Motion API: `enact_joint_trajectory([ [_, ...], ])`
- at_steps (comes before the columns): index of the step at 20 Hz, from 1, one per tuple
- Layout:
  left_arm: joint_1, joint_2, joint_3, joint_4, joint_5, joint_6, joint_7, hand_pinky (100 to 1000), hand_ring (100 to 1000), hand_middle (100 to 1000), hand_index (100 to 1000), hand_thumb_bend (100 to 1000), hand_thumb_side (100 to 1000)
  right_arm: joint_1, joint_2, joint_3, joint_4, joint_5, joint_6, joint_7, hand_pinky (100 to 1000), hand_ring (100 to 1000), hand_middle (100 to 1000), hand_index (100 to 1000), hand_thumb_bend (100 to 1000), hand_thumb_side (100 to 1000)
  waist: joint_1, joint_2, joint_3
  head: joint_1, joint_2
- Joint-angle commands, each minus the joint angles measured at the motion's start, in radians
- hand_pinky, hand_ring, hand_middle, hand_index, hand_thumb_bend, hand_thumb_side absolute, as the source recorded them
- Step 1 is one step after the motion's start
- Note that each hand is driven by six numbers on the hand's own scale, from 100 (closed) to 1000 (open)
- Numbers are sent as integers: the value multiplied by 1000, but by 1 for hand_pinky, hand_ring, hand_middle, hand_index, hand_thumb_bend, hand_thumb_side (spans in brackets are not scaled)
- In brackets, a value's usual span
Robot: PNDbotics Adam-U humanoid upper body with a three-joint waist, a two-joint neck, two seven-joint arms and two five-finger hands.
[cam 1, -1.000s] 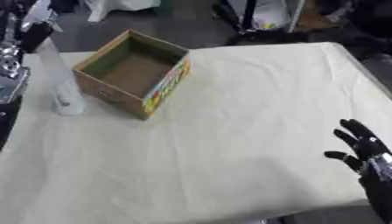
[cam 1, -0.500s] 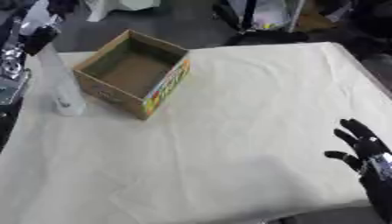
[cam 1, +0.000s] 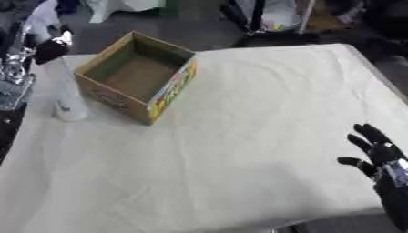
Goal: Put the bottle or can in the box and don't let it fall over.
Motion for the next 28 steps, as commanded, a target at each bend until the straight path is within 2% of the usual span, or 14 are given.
enact_joint_trajectory([
  [1,-15,16,5,-21,16,-14,11,100,1000,468,414,100,281,-7,-16,-3,-9,-5,0,0,743,1000,1000,1000,100,816,2,-15,-2,-2,-4],
  [8,1,62,26,-155,98,-31,23,100,922,419,390,100,306,-5,-15,-7,-8,-2,0,-4,743,1000,1000,1000,100,816,2,-17,-2,0,-6],
  [11,-18,84,52,-226,148,-27,45,100,883,408,389,100,312,-3,-14,-7,-7,-2,0,-4,743,1000,1000,1000,100,817,2,-18,-3,1,-4],
  [15,-60,94,50,-291,214,-23,60,104,844,397,389,100,320,-2,-16,-5,-5,-2,1,-4,743,1000,1000,1000,100,817,2,-19,-5,6,-3],
  [20,-116,42,20,-299,242,-29,61,108,834,392,389,100,334,-5,-17,4,-5,-6,1,5,743,1000,1000,1000,100,818,-2,-16,-25,17,-8],
  [28,-183,-61,-23,-281,248,-88,62,121,815,387,391,100,368,-20,-16,16,-9,-14,-1,19,743,1000,1000,1000,100,818,-11,16,-88,30,-39],
])
